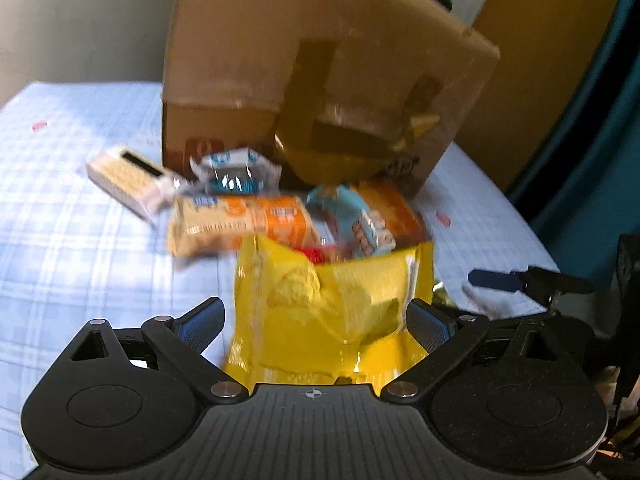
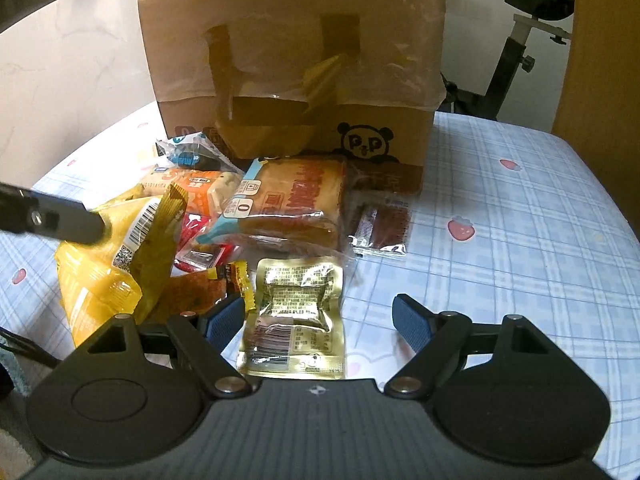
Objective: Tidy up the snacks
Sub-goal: 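Grasp the yellow chip bag with the left tool while the right tool grasps the gold foil packet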
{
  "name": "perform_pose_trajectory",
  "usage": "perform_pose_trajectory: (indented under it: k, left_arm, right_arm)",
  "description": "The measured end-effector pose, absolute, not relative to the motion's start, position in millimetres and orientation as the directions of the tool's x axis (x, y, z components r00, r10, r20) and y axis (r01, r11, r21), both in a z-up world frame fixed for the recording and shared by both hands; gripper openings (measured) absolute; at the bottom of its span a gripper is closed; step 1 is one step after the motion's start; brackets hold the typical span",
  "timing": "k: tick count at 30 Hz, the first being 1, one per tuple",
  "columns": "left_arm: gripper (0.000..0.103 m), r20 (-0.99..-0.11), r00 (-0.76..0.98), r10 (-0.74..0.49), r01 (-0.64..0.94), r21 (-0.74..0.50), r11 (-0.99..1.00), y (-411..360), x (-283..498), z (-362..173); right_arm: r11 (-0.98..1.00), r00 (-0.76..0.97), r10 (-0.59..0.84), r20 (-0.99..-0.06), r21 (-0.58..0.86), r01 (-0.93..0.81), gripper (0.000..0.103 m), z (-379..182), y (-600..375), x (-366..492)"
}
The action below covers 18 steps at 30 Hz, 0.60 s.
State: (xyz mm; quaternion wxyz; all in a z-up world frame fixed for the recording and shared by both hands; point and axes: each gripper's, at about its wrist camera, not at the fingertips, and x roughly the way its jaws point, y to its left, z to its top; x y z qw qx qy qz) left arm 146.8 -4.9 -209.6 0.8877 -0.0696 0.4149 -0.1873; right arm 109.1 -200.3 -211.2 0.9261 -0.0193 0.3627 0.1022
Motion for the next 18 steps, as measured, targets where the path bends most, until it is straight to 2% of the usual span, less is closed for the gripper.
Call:
perform_pose_trajectory:
  k: [3, 9, 12, 13, 15, 18]
  left_arm:
    - [0.099, -0.730, 0.543, -0.415, 0.283, -0.306, 0.909, -7.4, 151.4, -219.1]
    - [0.100, -0.735, 0.550, -0.396, 0.293, -0.275, 0.916, -14.5, 154.7, -222.5]
    - [0.092, -0.724, 0.556, -0.408, 0.292, -0.289, 0.911, -10.4, 153.2, -222.3]
    - [0.082, -0.715, 0.562, -0.416, 0.294, -0.298, 0.908, -8.5, 152.1, -222.0]
    - [0.075, -0.692, 0.588, -0.419, 0.294, -0.300, 0.907, -4.5, 147.7, -216.2]
    - [0.073, -0.683, 0.613, -0.397, 0.256, -0.304, 0.918, 3.7, 145.6, -213.9]
  right_arm:
    - [0.979, 0.712, 0.171, -0.681, 0.035, -0.201, 0.083, -212.7, -199.7, 110.6]
    - [0.980, 0.699, 0.166, -0.696, 0.036, -0.198, 0.083, -216.4, -201.0, 111.3]
    - [0.978, 0.696, 0.168, -0.698, 0.029, -0.207, 0.082, -216.8, -199.7, 110.7]
    - [0.977, 0.694, 0.169, -0.700, 0.027, -0.211, 0.081, -217.1, -198.8, 110.8]
    - [0.975, 0.690, 0.171, -0.704, 0.021, -0.220, 0.079, -218.2, -196.7, 110.8]
    - [0.973, 0.686, 0.174, -0.706, 0.014, -0.232, 0.076, -219.5, -194.3, 111.6]
